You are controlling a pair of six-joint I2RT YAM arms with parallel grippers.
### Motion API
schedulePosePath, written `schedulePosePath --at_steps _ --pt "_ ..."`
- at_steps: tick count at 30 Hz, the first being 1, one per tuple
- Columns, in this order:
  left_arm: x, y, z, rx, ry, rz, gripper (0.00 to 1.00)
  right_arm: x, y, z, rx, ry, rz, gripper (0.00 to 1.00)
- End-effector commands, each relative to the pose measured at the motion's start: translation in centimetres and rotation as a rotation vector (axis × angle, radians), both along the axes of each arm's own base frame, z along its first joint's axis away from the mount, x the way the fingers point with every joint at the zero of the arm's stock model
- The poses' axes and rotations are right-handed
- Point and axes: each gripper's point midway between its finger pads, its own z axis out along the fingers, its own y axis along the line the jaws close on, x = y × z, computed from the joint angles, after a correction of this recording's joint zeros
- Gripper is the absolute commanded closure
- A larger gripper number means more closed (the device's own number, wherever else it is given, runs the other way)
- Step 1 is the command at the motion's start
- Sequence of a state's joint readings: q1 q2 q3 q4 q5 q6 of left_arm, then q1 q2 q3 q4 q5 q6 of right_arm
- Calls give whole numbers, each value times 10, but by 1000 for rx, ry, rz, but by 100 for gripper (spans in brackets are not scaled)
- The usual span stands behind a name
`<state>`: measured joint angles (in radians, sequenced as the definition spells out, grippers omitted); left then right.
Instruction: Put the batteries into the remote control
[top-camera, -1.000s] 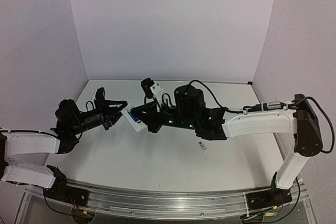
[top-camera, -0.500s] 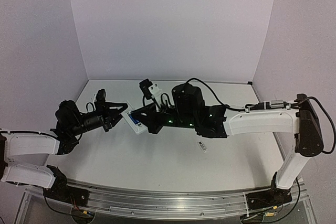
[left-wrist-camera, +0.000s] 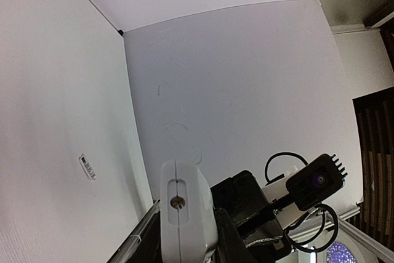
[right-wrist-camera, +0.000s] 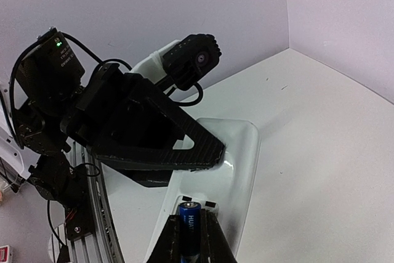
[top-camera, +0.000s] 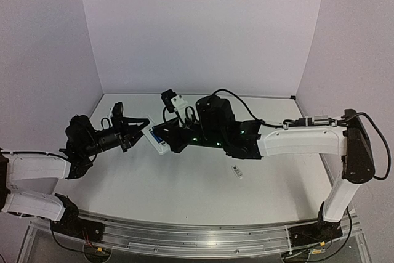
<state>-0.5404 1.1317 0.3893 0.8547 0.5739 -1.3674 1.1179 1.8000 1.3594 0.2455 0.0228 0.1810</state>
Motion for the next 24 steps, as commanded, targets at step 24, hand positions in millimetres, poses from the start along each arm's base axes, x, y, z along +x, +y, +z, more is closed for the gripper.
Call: schedulePosePath --at_steps 24 --pt "-25 -6 72 -83 -249 -110 100 17 -18 -43 -152 67 -109 57"
